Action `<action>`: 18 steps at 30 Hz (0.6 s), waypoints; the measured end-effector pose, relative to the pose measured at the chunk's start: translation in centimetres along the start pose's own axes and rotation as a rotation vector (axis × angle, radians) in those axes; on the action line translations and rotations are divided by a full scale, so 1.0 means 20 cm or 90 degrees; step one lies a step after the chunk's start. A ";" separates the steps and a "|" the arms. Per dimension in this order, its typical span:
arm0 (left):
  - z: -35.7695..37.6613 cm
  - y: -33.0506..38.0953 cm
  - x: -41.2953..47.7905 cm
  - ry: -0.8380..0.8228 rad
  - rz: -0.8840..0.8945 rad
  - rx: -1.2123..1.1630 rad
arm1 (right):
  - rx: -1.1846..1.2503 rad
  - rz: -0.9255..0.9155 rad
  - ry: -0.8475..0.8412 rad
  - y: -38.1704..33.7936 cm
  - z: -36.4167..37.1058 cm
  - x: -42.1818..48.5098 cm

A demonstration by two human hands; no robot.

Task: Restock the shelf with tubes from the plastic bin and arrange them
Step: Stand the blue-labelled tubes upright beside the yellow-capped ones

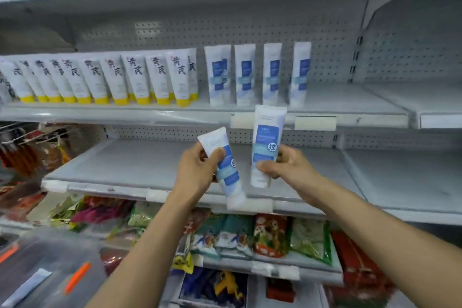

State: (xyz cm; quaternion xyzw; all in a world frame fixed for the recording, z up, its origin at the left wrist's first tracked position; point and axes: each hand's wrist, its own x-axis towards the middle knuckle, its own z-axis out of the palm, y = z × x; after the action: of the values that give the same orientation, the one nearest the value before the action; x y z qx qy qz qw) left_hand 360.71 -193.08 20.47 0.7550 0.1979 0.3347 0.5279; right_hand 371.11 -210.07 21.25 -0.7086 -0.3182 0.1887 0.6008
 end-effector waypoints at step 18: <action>0.63 0.46 0.32 -0.042 0.116 -0.024 | -0.214 -0.131 0.306 -0.31 -0.88 0.50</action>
State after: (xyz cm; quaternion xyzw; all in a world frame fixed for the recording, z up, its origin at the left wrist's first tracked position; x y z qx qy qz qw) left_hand 373.73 -200.70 28.14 0.7703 0.1050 0.3599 0.5158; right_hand 388.43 -215.68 32.00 -0.7863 -0.2640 -0.1011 0.5493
